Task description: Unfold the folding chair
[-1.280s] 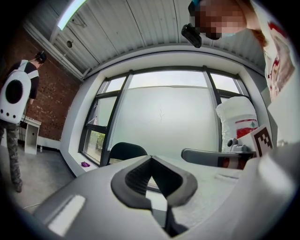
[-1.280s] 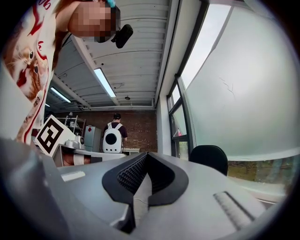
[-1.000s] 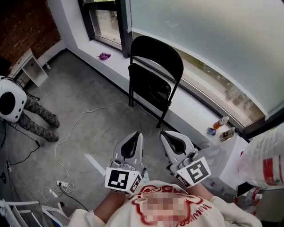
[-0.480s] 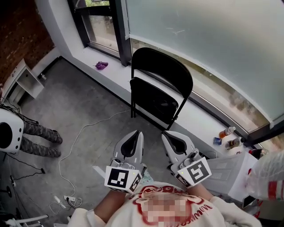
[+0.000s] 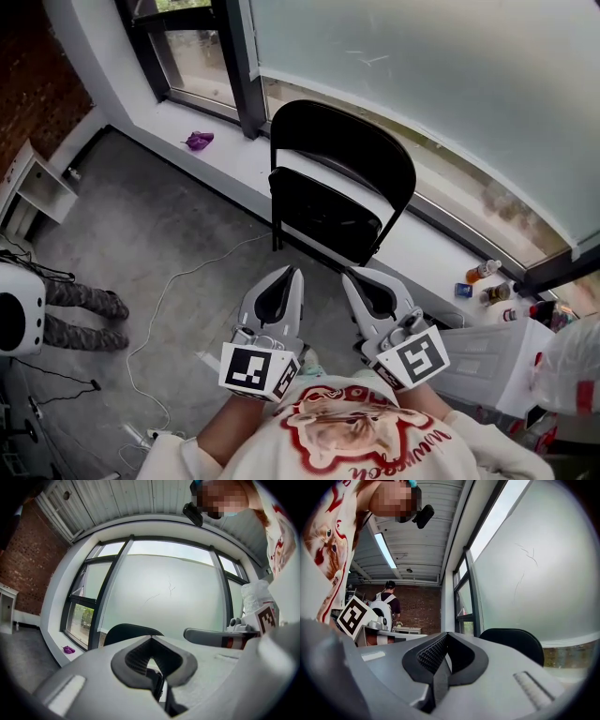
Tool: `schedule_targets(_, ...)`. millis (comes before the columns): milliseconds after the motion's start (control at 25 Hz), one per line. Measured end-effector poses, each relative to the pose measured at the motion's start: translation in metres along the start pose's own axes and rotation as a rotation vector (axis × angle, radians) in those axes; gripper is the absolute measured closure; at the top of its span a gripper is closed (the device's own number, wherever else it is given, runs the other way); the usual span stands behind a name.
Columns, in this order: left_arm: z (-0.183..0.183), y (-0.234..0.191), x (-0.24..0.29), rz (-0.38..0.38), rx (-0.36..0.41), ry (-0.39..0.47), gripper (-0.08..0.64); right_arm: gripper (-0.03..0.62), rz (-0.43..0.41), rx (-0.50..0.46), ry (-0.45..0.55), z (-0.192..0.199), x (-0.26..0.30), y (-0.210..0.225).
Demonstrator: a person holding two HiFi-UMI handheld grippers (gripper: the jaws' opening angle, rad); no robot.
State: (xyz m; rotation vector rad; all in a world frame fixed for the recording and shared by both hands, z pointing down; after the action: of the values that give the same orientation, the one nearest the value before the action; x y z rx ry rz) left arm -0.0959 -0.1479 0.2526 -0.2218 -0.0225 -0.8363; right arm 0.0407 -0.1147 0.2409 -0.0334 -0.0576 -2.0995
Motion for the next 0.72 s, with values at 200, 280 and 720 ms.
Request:
schedule_targets(200, 0.013, -0.002, 0.019, 0.054, -0.038, -0.039, 0.560, 0.569, 0.065, 0.002, -0.045, 0.011, -0.003, 0.013)
schedule_targets(280, 0.015, -0.002, 0.028, 0.072, -0.036, -0.052, 0.560, 0.569, 0.092, 0.011, -0.053, 0.013, -0.005, 0.020)
schedule_targets(720, 0.013, -0.016, 0.063, 0.012, -0.062, -0.049, 0.560, 0.569, 0.054, -0.012, -0.043, 0.010, 0.018, 0.057)
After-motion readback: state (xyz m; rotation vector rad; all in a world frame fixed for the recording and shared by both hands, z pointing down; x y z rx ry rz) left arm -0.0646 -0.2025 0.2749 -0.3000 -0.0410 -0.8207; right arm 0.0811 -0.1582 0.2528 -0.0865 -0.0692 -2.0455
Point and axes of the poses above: the fingertips, and each gripper's own axes: x forward along the fingers, y to its right, z out of its underside, the point moved 6 cm from there along -x, backward along the fingers, and after that the axes turned 6 degrees about -y, right-handed, at the moved point
